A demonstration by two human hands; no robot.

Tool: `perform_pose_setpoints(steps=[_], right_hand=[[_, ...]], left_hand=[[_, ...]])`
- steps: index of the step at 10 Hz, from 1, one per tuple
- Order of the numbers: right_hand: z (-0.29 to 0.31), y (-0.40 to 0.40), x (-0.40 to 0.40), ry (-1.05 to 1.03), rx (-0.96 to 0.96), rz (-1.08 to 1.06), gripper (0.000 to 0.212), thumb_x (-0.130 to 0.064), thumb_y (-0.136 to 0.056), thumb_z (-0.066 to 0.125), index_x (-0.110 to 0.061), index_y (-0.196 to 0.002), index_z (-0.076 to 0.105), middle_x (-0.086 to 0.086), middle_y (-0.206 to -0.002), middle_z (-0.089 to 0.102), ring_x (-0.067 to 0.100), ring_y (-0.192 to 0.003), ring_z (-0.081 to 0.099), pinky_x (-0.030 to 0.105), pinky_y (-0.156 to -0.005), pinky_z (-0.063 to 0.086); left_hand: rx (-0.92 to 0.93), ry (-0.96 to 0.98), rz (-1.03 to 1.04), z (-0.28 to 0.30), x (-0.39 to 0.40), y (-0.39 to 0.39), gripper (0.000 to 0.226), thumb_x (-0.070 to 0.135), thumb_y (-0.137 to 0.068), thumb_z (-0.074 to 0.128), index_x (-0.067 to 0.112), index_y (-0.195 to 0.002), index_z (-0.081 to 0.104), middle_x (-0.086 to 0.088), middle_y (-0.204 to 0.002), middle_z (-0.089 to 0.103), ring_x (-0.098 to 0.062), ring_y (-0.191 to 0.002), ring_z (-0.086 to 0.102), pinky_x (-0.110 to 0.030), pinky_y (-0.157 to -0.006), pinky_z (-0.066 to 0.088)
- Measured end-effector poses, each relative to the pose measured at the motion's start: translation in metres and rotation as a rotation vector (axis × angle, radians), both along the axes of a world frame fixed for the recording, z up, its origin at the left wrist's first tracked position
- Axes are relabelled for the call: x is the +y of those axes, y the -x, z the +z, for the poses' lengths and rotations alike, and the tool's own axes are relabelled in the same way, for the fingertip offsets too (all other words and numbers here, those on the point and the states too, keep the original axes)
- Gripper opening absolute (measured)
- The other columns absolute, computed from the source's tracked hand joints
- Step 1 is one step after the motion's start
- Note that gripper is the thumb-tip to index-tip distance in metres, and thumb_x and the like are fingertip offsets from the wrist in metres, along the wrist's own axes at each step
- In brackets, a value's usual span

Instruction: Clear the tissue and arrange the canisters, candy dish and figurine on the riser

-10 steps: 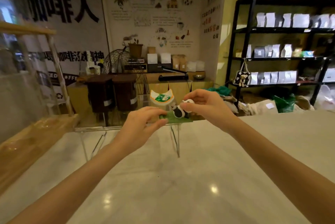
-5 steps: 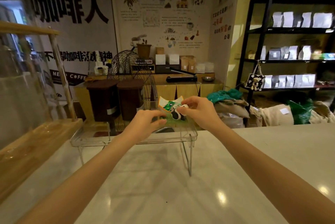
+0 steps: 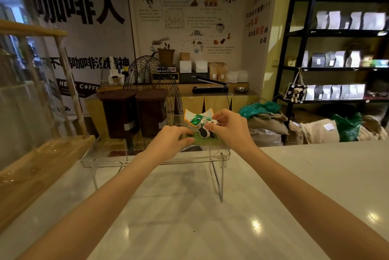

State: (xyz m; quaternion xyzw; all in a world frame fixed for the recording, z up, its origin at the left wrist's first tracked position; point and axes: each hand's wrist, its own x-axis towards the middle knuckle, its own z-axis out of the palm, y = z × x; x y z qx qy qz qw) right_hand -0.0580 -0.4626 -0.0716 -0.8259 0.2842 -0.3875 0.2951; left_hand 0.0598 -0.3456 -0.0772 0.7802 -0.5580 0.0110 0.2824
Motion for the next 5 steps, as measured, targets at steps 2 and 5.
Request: perform_pose_setpoints(steps=[2, 5], right_hand=[[0.003, 0.009, 0.006, 0.086, 0.113, -0.013, 0.037, -0.031, -0.083, 0.062, -0.014, -0.116, 0.057, 0.009, -0.120, 0.062, 0.012, -0.091, 0.053, 0.022, -0.072, 0.044], [0.065, 0.085, 0.055, 0.102, -0.292, 0.182, 0.030, -0.014, -0.080, 0.065, -0.022, -0.108, 0.059, -0.006, -0.103, 0.065, 0.009, -0.097, 0.061, 0.032, -0.091, 0.052]], left_hand=[[-0.009, -0.097, -0.031, 0.008, 0.003, 0.004, 0.037, 0.031, -0.089, 0.049, 0.017, -0.123, 0.054, -0.002, -0.075, 0.058, -0.010, -0.056, 0.047, -0.022, -0.052, 0.037], [-0.055, -0.035, 0.004, 0.072, 0.037, 0.002, 0.044, 0.038, -0.086, 0.049, 0.019, -0.126, 0.049, -0.009, -0.124, 0.061, -0.021, -0.112, 0.056, -0.029, -0.090, 0.043]])
